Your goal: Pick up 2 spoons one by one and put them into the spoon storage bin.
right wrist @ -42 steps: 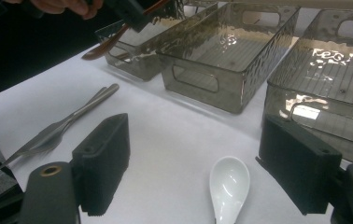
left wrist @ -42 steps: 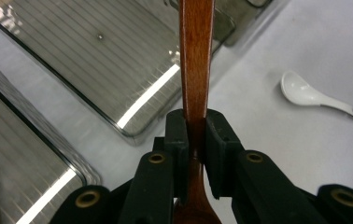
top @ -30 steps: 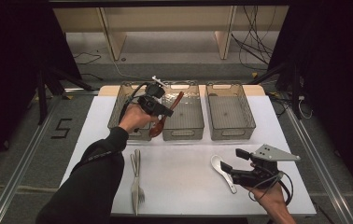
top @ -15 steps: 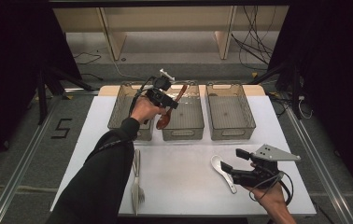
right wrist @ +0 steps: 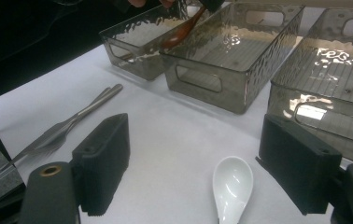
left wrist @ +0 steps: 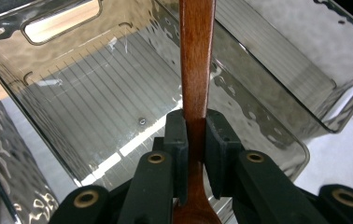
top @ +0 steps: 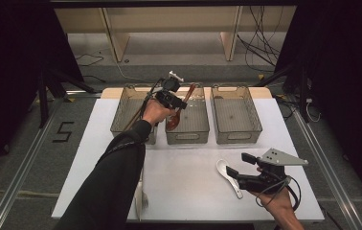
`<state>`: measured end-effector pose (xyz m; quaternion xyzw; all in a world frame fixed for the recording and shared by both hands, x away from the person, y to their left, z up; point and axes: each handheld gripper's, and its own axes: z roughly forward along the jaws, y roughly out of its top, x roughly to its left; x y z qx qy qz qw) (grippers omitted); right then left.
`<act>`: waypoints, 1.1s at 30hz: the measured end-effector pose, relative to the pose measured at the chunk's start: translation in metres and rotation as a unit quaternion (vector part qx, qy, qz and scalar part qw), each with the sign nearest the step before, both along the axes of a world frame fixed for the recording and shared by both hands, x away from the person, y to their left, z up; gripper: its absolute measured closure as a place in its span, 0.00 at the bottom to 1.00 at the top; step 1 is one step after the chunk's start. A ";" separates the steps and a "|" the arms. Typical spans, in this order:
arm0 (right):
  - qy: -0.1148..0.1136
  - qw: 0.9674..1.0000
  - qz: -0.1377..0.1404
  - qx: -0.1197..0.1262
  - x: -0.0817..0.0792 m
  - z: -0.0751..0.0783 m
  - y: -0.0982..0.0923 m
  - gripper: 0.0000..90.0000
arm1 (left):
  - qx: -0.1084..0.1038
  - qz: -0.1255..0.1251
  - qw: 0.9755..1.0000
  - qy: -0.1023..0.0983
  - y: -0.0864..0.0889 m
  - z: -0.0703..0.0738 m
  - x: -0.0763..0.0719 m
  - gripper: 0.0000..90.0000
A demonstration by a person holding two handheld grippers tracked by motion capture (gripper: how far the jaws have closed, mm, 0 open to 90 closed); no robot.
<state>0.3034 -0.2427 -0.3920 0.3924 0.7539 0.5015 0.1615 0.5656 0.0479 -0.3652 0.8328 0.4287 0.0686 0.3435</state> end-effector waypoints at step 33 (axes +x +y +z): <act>0.011 1.000 -0.001 -0.014 0.002 -0.001 0.002 0.28 | -0.030 0.005 1.000 -0.003 0.048 0.009 -0.075 0.31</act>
